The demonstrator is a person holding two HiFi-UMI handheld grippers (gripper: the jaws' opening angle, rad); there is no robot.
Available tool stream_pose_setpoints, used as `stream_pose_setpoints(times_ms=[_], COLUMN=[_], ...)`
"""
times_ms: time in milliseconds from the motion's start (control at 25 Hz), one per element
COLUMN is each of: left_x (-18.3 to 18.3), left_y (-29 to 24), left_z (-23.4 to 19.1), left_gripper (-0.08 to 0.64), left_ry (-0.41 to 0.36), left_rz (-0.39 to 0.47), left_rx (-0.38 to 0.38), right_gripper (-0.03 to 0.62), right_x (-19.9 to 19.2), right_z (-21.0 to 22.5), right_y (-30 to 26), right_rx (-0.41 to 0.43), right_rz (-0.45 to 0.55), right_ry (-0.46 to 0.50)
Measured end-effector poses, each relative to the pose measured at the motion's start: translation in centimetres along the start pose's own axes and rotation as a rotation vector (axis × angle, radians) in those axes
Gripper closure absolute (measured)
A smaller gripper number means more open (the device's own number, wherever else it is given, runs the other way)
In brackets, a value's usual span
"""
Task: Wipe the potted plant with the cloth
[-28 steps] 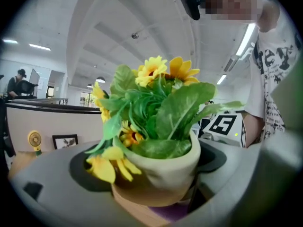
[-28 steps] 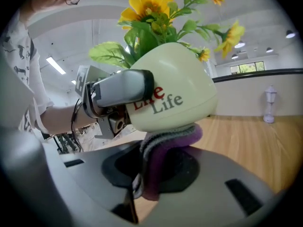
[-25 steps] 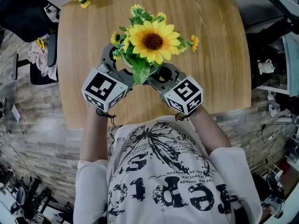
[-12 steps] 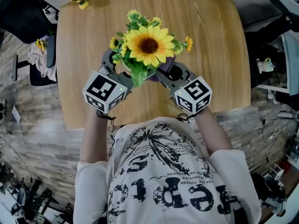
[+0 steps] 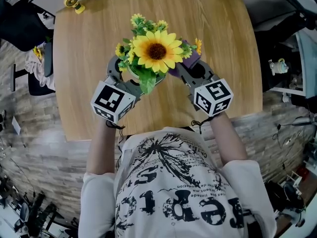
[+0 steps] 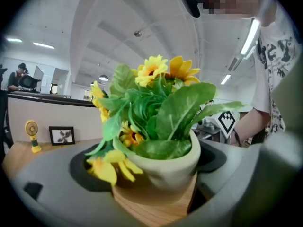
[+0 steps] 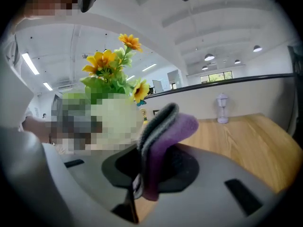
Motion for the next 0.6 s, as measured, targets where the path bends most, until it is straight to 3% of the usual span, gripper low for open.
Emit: stream_pose_setpoints(times_ms=[280,600], left_x=[-3.7,-8.3], left_y=[-1.9,-4.8], left_z=[-0.3,1.2], left_gripper=[0.040,0.040], left_ry=[-0.050,-0.095], left_rz=[-0.052,-0.115], left_rx=[-0.031,-0.097], right_gripper=[0.515,0.515], right_x=[1.7,2.7], right_z=[4.5,7.8], right_y=[1.1,2.7], right_rx=[-0.148,-0.228], right_rz=[0.018,0.059], right_ry=[0.073,0.200])
Point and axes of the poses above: the fingertips, and each gripper's own axes: y backward along the fingers, z to its right, x out of its top, the point moved 2 cm from there along y, backward along the fingers
